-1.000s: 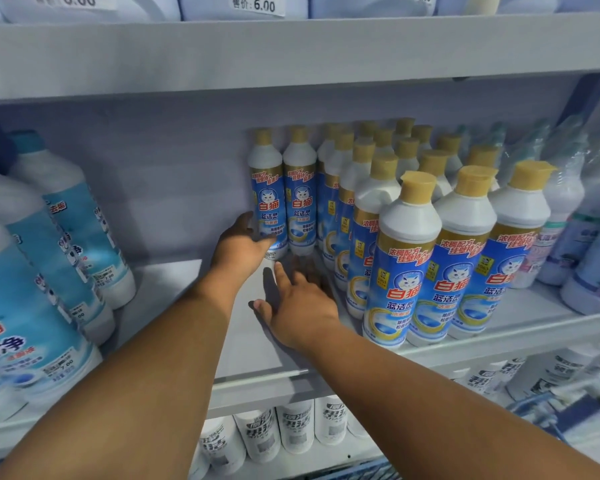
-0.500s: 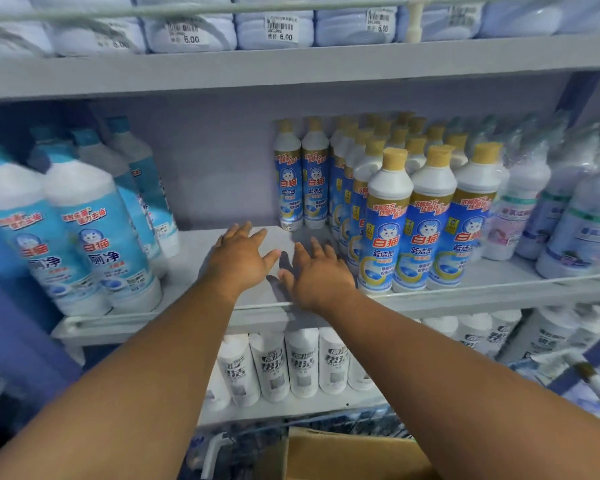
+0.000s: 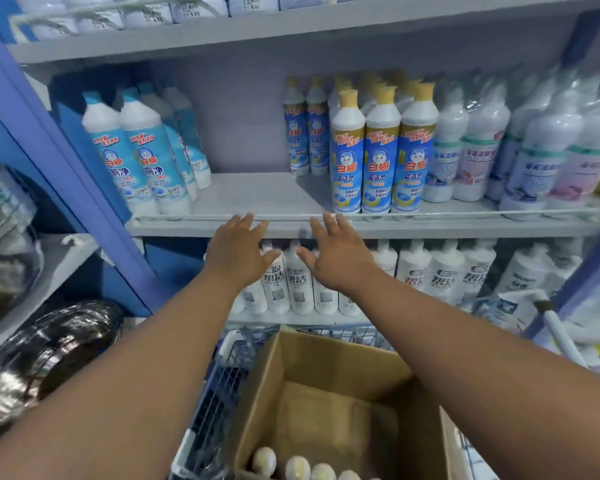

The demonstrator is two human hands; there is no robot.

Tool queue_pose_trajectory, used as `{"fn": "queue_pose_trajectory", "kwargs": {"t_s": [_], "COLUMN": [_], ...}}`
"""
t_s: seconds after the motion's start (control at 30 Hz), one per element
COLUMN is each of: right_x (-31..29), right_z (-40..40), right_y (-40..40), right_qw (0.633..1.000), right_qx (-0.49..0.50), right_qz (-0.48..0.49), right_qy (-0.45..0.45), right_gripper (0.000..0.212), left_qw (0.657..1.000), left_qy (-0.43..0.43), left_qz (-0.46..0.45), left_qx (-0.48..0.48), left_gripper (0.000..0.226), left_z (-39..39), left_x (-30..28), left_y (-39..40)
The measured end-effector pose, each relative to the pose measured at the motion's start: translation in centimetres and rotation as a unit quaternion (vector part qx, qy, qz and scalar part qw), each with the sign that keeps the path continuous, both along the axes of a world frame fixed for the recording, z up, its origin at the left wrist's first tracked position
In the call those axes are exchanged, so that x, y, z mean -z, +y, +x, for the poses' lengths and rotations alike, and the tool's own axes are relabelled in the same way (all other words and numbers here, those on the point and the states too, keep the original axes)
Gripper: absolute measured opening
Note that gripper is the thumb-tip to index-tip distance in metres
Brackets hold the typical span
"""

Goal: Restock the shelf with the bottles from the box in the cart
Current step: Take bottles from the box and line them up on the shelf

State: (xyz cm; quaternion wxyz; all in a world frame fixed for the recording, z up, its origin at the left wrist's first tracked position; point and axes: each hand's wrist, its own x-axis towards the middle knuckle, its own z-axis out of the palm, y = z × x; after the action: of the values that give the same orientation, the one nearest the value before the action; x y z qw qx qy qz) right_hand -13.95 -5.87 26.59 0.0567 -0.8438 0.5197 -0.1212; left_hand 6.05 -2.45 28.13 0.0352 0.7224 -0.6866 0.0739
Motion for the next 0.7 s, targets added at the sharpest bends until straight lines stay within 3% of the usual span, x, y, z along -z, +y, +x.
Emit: {"fn": "queue_pose_trajectory", "kwargs": {"t_s": [0.33, 0.7], "right_x": [10.4, 21.2], "right_z": [-5.8, -6.0], "right_y": [9.0, 13.2], "right_qw": [0.994, 0.972], "right_qx": [-0.020, 0.000], "right_qz": [0.103, 0.218], "right_qy": [0.020, 0.084], "right_gripper": [0.070, 0.071], "left_qw": [0.991, 0.960], "left_qy": [0.100, 0.133], "left_qz": [0.086, 0.243], "left_qx": [0.020, 0.048], "left_gripper": [0.075, 0.073], "left_z": [-6.8, -5.5], "left_x": [9.3, 21.4], "left_y": [7.9, 11.2]}}
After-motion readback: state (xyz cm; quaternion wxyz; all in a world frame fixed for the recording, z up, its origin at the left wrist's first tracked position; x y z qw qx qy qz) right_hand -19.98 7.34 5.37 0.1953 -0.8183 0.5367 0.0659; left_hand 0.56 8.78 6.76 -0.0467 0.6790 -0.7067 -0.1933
